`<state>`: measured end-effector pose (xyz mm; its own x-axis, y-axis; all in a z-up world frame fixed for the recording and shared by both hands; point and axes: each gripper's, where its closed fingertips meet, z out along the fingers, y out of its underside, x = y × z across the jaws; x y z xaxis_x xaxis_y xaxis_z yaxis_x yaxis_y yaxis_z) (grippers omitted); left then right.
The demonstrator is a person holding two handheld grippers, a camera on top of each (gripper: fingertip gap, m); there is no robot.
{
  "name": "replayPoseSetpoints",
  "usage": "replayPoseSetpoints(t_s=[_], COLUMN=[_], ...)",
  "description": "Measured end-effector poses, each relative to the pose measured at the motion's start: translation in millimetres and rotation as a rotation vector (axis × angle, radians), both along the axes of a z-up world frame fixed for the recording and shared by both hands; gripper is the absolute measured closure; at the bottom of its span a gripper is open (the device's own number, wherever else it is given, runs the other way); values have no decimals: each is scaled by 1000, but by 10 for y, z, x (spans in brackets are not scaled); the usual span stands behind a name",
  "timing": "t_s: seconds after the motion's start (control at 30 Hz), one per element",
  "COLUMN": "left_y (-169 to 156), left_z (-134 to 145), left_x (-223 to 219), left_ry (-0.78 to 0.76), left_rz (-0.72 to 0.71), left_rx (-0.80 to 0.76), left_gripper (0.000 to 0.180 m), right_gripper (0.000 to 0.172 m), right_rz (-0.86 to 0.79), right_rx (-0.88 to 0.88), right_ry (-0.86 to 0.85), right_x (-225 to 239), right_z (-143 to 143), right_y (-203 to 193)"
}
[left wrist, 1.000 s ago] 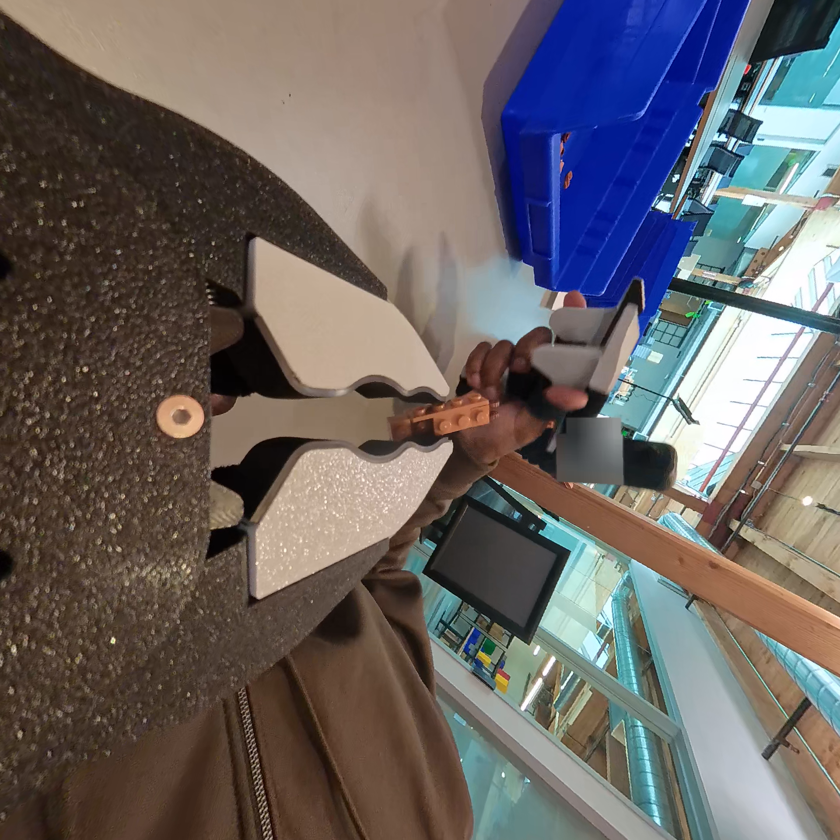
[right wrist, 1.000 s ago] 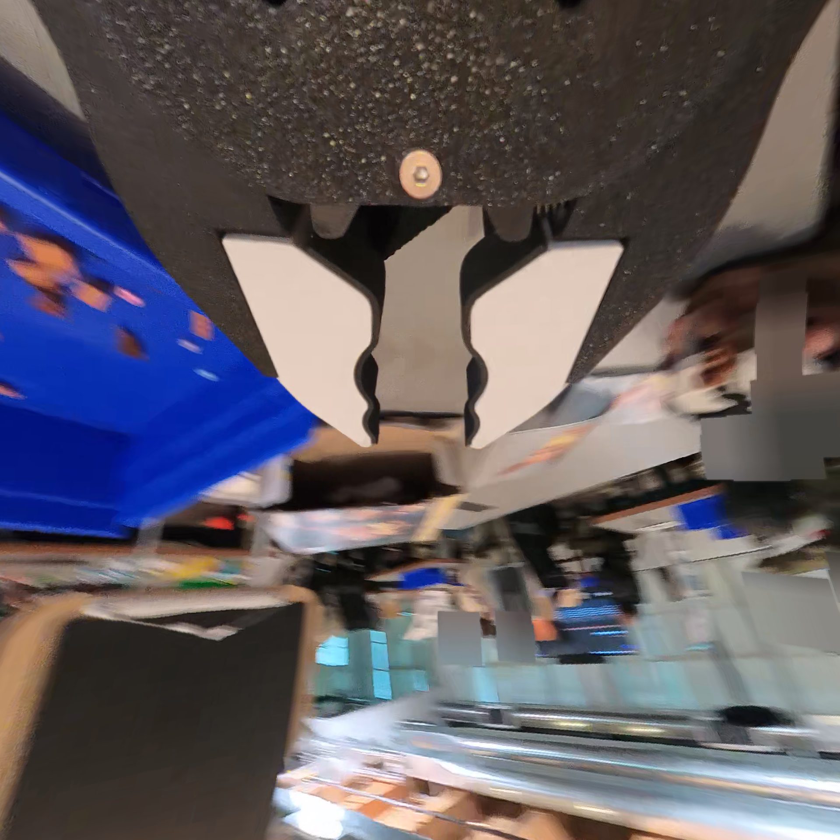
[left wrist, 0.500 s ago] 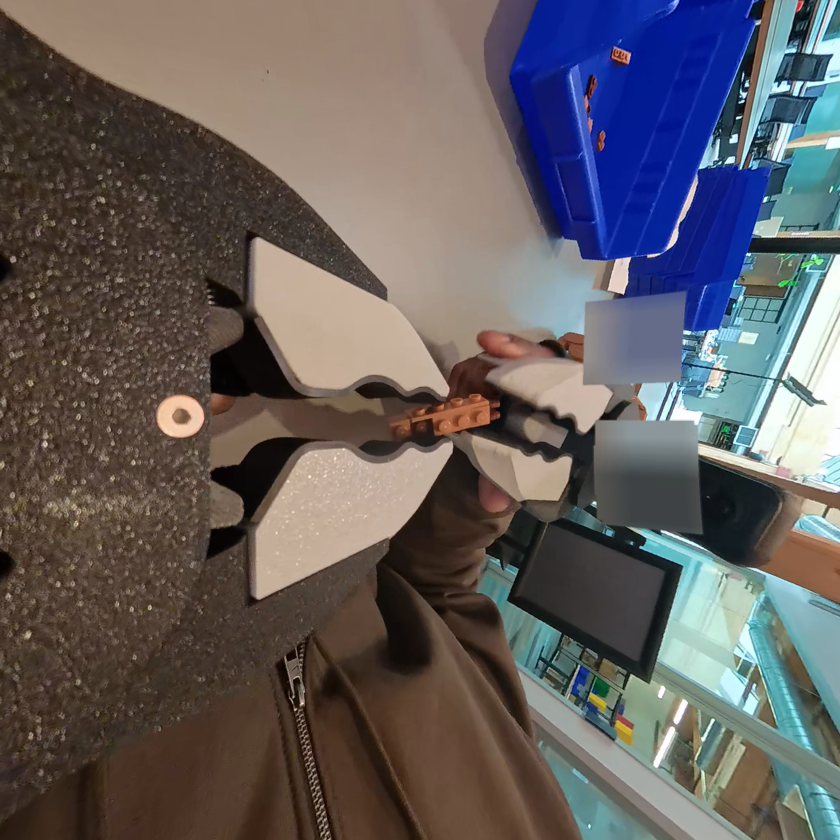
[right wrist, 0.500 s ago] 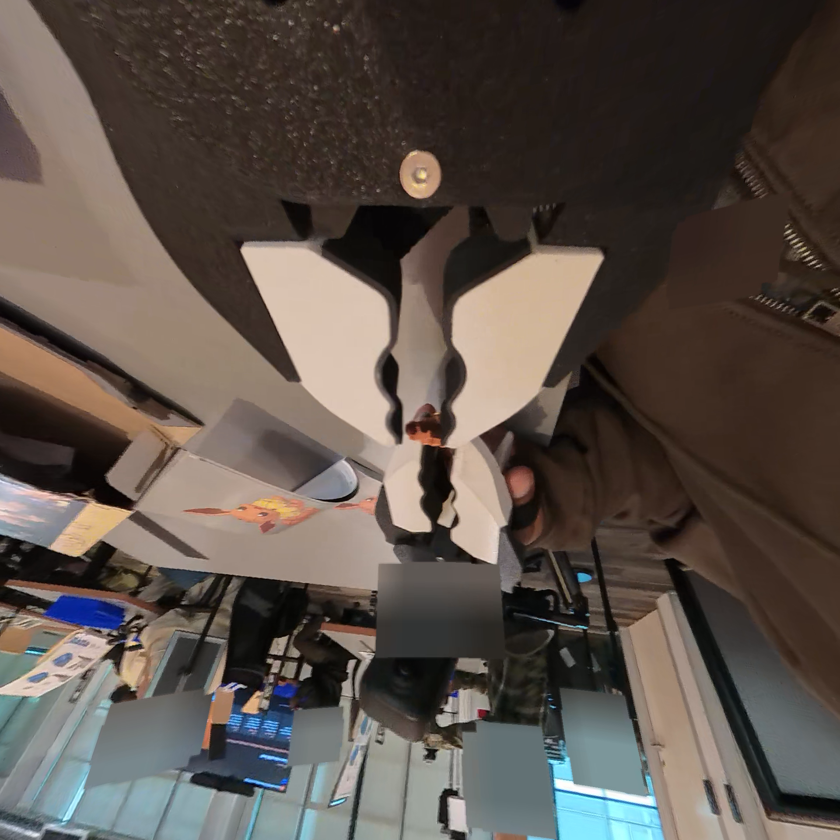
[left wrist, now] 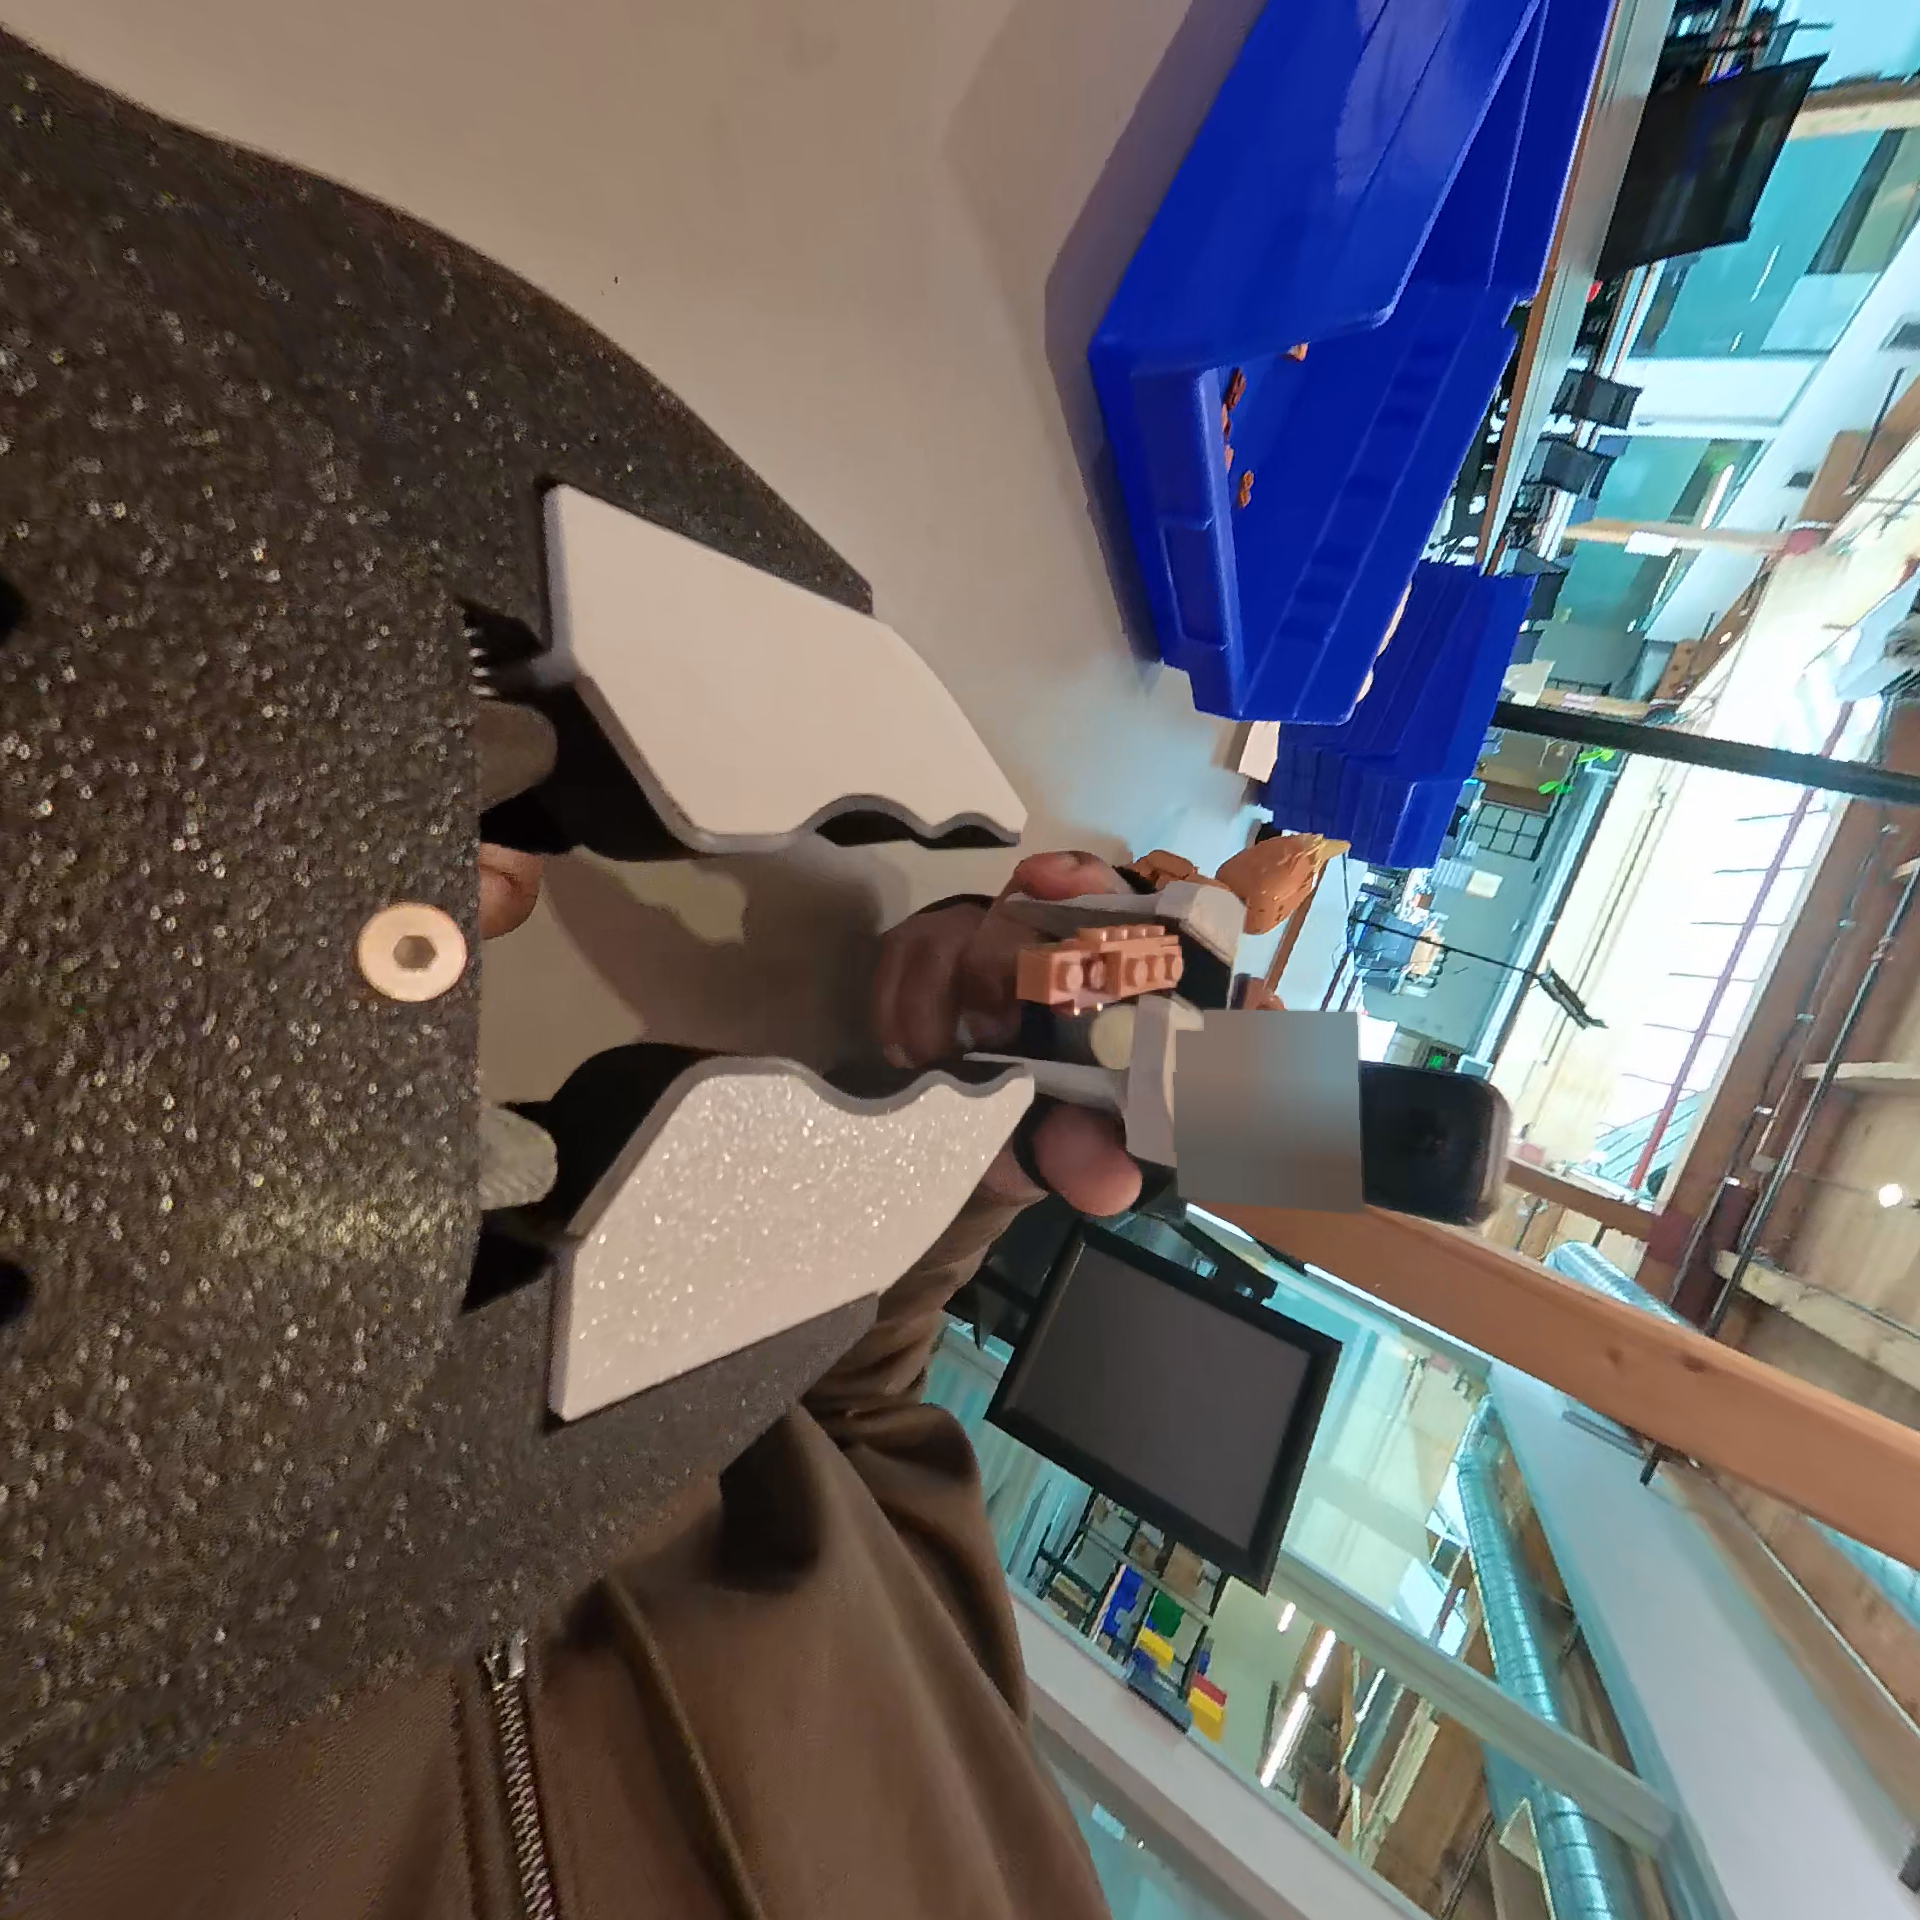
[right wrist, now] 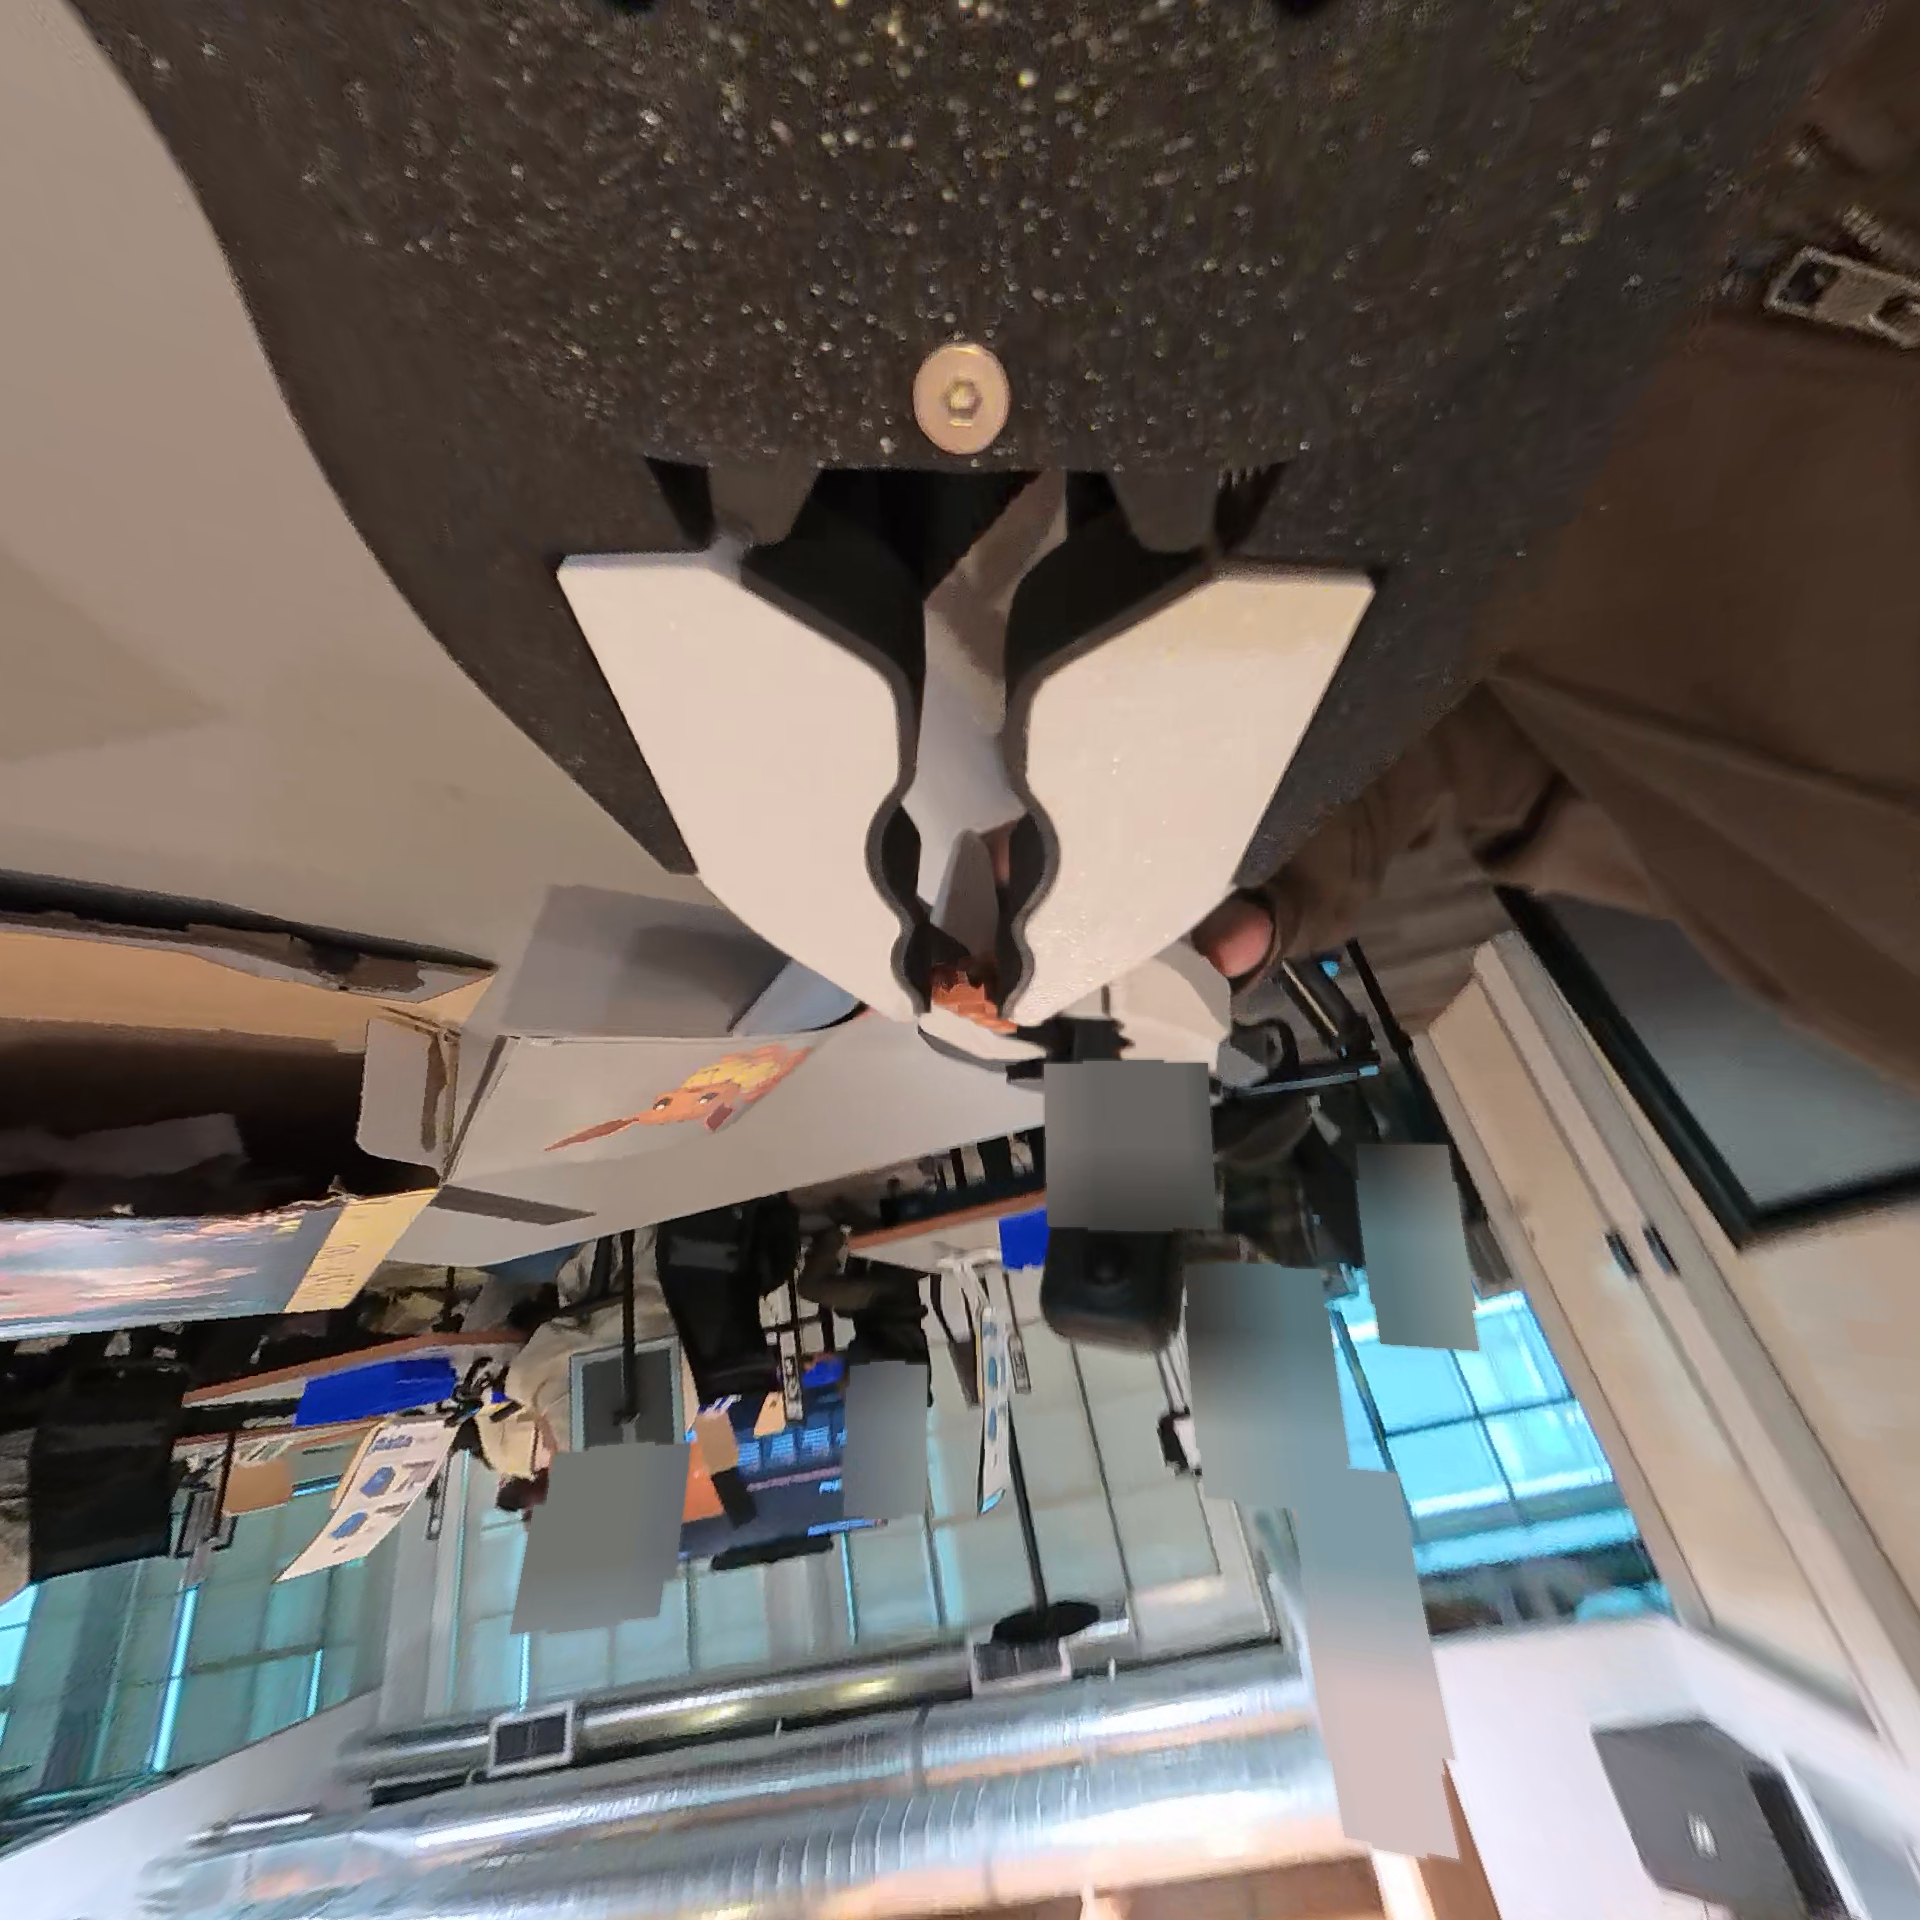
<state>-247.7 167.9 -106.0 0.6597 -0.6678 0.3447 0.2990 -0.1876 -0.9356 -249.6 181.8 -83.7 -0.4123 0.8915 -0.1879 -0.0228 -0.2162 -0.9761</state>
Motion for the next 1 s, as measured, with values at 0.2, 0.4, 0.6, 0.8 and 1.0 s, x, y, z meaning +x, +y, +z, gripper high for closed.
replayPoseSetpoints(t_s=[0.2,0.4,0.6,0.8,1.0], left_y=[75,41,-16,-116,-138], left_z=[198,235,310,357,326], left_x=[-90,-79,-77,-56,3], left_ry=[-157,-161,-170,-154,-127], left_rz=[83,72,62,9,-27], left_rx=[87,118,176,212,197], left_gripper=[143,150,160,167,167], right_gripper=[160,161,161,161,153], right_rz=[-37,-87,-76,-12,56], right_rx=[-79,-109,-59,-18,18], right_ry=[50,125,115,108,87], right_x=[-60,-46,-64,-41,6], right_z=[55,151,116,98,70], right_y=[-56,-42,-120,-225,-297])
